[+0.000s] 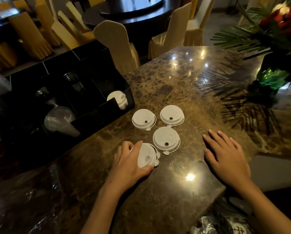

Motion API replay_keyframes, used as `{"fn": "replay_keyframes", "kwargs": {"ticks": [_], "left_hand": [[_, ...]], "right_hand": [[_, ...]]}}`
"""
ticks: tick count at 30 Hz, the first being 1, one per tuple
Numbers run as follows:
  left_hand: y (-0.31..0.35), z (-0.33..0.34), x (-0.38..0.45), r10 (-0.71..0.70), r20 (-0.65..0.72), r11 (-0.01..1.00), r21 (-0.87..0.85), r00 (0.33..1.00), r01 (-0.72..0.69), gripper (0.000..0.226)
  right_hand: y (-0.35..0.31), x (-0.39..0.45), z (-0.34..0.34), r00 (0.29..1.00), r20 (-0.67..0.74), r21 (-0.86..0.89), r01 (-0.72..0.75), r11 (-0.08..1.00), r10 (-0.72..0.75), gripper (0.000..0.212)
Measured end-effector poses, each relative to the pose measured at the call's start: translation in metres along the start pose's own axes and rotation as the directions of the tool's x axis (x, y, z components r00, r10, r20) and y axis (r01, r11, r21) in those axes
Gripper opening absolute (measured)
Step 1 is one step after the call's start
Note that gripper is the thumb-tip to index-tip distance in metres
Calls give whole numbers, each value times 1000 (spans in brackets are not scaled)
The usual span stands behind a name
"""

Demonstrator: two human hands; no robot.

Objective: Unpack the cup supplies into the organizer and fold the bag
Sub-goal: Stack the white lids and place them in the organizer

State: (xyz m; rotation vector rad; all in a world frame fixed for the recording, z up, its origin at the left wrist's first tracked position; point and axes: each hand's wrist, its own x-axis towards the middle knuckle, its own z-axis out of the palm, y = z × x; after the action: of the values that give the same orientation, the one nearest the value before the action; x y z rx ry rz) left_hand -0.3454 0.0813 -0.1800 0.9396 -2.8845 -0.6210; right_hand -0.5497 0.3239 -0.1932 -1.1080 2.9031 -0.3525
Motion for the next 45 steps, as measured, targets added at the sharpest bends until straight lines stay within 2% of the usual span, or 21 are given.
{"fn": "replay_keyframes", "kwargs": {"ticks": [4,8,12,15,18,22,26,32,37,42,45], "left_hand": [[6,1,2,-54,15,998,32,998,53,109],[10,2,4,-55,-5,994,92,998,55,109],[10,-5,11,27,24,994,107,999,-29,97],[8,-24,30,186,11,975,125,983,-186,98],[17,-46,61,419,78,884,192,905,-426,102],[46,-53,101,574,354,722,207,739,-660,95],[67,-49,129,604,532,647,109,594,-755,85],[79,-43,145,582,681,508,122,444,-852,88],[77,-40,141,605,657,465,167,450,-869,87],[80,-57,150,667,548,575,53,505,-816,84],[90,-75,183,676,478,610,64,561,-790,86]], "right_hand": [[2,0,3,1000,-30,11,10,1000,-9,58],[4,1,7,999,-48,10,14,1000,-14,56],[7,1,10,998,-65,3,22,1000,-21,55],[8,2,12,997,-77,3,24,1000,-24,54],[9,2,14,996,-84,1,31,1000,-31,54],[10,2,14,994,-101,-2,33,999,-33,53],[11,1,15,994,-109,3,33,999,-32,51],[12,2,19,994,-107,20,27,999,-24,49],[11,2,19,993,-121,34,20,999,-16,48],[12,2,20,993,-121,50,19,999,-13,48],[12,2,21,993,-119,61,17,998,-10,48]]}}
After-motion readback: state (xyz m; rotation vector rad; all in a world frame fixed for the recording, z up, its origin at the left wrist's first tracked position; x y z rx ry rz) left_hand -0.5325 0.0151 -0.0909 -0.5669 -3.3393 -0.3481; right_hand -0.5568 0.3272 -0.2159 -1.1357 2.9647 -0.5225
